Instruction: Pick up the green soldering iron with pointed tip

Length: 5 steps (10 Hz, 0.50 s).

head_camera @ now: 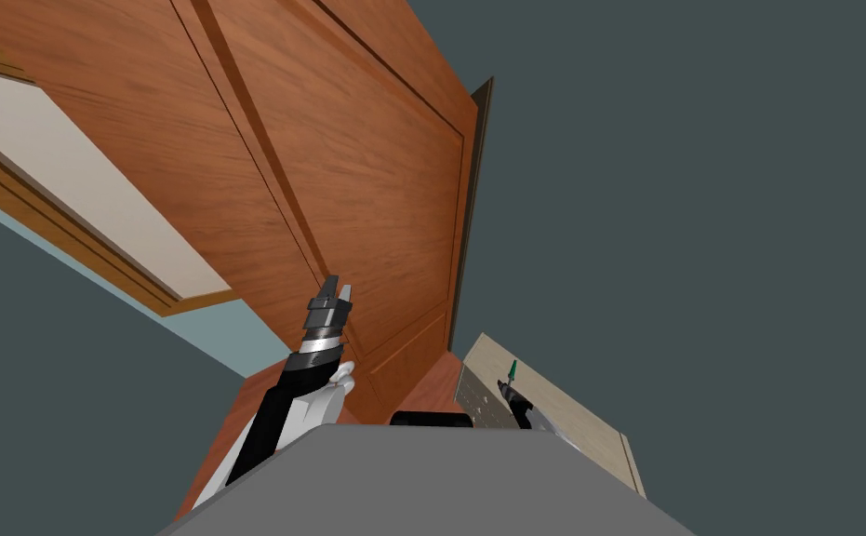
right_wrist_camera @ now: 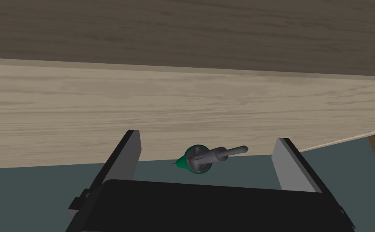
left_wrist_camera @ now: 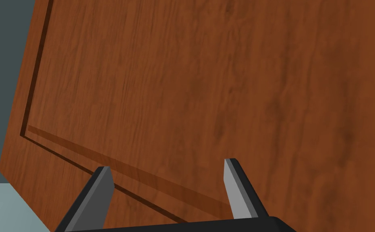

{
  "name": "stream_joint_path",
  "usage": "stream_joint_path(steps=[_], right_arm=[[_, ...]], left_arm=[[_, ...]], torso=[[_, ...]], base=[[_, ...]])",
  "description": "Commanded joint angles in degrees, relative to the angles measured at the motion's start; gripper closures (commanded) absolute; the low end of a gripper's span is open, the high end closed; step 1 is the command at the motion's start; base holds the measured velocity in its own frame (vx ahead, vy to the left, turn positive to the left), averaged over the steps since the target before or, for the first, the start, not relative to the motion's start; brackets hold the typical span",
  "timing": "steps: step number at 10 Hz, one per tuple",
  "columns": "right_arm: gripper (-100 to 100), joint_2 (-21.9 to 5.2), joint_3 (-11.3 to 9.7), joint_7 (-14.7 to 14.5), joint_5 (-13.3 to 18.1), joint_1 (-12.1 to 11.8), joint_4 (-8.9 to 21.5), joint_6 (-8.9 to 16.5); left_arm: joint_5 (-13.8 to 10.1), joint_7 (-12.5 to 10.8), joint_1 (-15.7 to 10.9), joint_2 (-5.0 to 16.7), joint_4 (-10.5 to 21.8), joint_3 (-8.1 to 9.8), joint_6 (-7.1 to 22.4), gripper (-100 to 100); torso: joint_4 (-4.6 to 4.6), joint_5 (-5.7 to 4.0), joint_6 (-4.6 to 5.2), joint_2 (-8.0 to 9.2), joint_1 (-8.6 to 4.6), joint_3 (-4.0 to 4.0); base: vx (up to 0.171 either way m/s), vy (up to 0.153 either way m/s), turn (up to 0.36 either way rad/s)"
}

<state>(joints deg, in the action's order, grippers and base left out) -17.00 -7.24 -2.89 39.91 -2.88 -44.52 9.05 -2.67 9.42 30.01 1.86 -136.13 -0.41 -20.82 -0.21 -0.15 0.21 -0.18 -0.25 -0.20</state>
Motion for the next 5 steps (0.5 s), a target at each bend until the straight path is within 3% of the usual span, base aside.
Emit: stream_joint_path(steps=[1, 4, 5], right_arm=[[-100, 0.2, 0.7, -1.8, 0.2, 0.1, 0.6, -0.5], [-100, 0.8, 4.1, -7.2, -4.0, 1.5, 4.6, -4.4], [-100, 0.8, 4.1, -8.9, -4.0, 1.5, 4.6, -4.4]], left_arm=[[0.0, 0.0, 0.0, 0.0, 0.0, 0.0, 0.0, 0], [0.0, 0.0, 0.0, 0.0, 0.0, -0.01, 0.0, 0], [0.0, 0.0, 0.1, 0.0, 0.0, -0.02, 0.0, 0]], torso=[[0.0, 0.0, 0.0, 0.0, 0.0, 0.0], [-0.08, -0.08, 0.08, -0.07, -0.13, -0.07], [-0.17, -0.14, 0.16, -0.12, -0.17, -0.14]], base=[[0.004, 0.005, -0.015], [0.019, 0.022, -0.066], [0.018, 0.021, -0.064]])
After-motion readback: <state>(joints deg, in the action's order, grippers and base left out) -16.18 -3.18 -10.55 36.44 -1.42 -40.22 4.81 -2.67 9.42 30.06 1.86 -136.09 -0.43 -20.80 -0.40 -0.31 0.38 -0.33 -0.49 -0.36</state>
